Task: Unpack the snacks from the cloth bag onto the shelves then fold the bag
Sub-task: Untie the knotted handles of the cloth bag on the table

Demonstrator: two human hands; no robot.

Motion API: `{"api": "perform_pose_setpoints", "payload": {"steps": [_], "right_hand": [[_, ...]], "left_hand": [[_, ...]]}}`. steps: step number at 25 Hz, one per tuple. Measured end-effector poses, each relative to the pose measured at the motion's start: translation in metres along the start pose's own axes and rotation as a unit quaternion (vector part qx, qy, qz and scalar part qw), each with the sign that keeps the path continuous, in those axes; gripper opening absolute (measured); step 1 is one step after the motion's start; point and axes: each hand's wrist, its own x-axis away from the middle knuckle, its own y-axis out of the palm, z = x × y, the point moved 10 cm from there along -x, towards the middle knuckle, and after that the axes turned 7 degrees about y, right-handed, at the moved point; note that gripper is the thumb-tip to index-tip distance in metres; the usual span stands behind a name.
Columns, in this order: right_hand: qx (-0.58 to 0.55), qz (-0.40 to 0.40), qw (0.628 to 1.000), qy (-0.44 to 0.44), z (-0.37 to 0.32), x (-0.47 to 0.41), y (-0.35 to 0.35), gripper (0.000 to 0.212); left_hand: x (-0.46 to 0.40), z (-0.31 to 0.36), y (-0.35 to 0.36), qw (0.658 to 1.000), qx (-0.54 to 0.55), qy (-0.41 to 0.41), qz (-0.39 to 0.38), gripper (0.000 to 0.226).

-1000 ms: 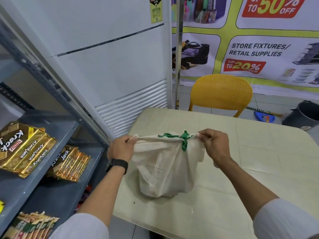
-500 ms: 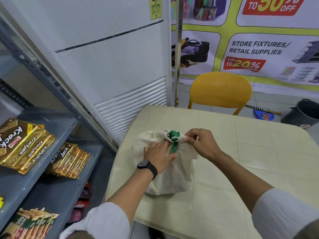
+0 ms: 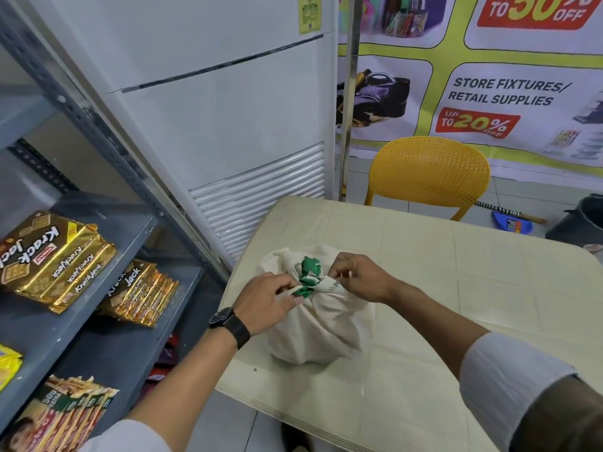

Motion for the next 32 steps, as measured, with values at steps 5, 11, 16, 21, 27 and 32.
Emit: {"api": "perform_pose_setpoints", "payload": {"steps": [5,11,16,21,27,32], "right_hand": [[-0.026,-0.078,0.997,-0.005,-0.024,0.004,0.015,0.048],[0.2,0.157,0.967,0.025,-0.003,0.024,-0.086,0.009],[0.213,0.312,0.923,0.072,0.032,0.068,-0.129,0.022],[-0.193,0.362,0.894,0.18,0.074,0.074,-0.113,0.034],[-0.205,0.327,0.902,0.195,0.058,0.059,-0.127,0.035],[-0.067,0.38,0.868,0.314,0.072,0.091,-0.077,0.062]], "left_hand": [[0.006,0.016,0.0,0.987,0.157,-0.021,-0.014,0.024],[0.027,-0.008,-0.052,0.999,0.03,-0.026,-0.028,0.018],[0.055,-0.016,-0.042,0.968,-0.207,0.019,-0.138,0.022],[0.05,-0.014,-0.029,0.92,-0.345,0.027,-0.182,0.028],[0.064,-0.028,-0.03,0.915,-0.326,0.013,-0.238,0.026],[0.009,-0.016,0.006,0.98,-0.134,-0.101,-0.111,0.058]]}}
